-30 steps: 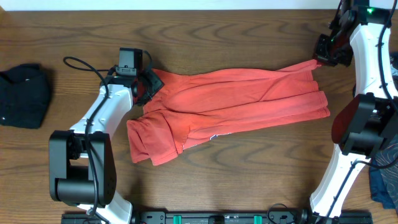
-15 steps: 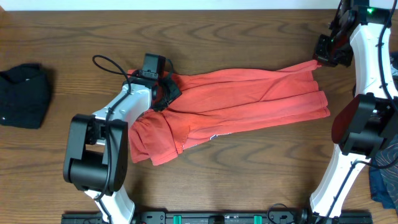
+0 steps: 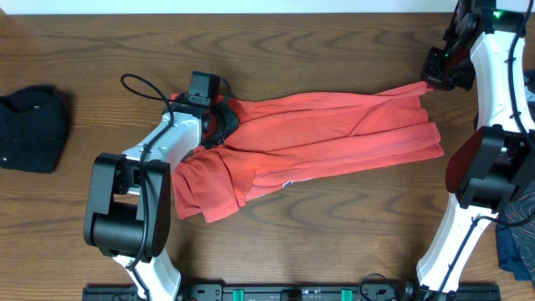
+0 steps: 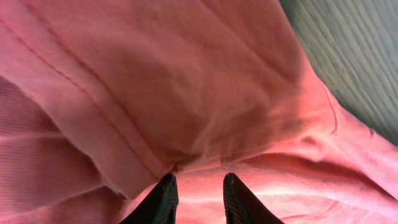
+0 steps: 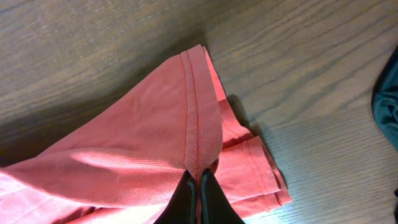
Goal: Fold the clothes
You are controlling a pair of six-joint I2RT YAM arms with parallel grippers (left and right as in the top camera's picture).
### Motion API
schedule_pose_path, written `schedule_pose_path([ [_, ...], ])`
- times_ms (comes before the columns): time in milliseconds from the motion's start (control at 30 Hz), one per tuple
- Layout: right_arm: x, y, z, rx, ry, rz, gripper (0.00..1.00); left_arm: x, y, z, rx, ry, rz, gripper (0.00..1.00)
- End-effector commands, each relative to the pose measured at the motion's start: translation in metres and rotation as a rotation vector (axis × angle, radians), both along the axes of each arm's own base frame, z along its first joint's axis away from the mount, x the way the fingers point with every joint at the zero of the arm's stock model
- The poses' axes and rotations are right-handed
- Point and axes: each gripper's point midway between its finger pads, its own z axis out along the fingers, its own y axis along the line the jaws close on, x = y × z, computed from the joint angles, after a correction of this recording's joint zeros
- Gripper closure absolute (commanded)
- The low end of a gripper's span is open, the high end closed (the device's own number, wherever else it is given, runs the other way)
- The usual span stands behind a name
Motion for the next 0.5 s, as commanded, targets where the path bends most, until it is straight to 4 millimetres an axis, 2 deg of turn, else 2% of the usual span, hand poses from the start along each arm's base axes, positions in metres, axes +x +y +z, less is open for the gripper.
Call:
schedule_pose_path([
  [0, 0.002, 0.001, 0.015, -0.028, -0.031, 0.014, 0.99, 0.008, 0.015, 0.004, 0.032, -0.013, 0.039, 0.52],
  [33, 0.002, 0.001, 0.015, -0.028, -0.031, 0.014, 0.99, 0.007, 0.017, 0.003, 0.032, -0.007, 0.044, 0.42],
  [67, 0.002, 0.001, 0.015, -0.028, -0.029, 0.014, 0.99, 0.006, 0.019, 0.003, 0.033, -0.003, 0.050, 0.41],
  [300, 0.001, -0.002, 0.015, -0.042, -0.025, 0.011, 0.99, -0.002, 0.034, 0.003, 0.026, 0.042, 0.080, 0.41],
  [467, 0.001, -0.002, 0.015, -0.042, -0.026, 0.011, 0.99, -0.008, 0.035, 0.001, 0.035, 0.063, 0.066, 0.42],
])
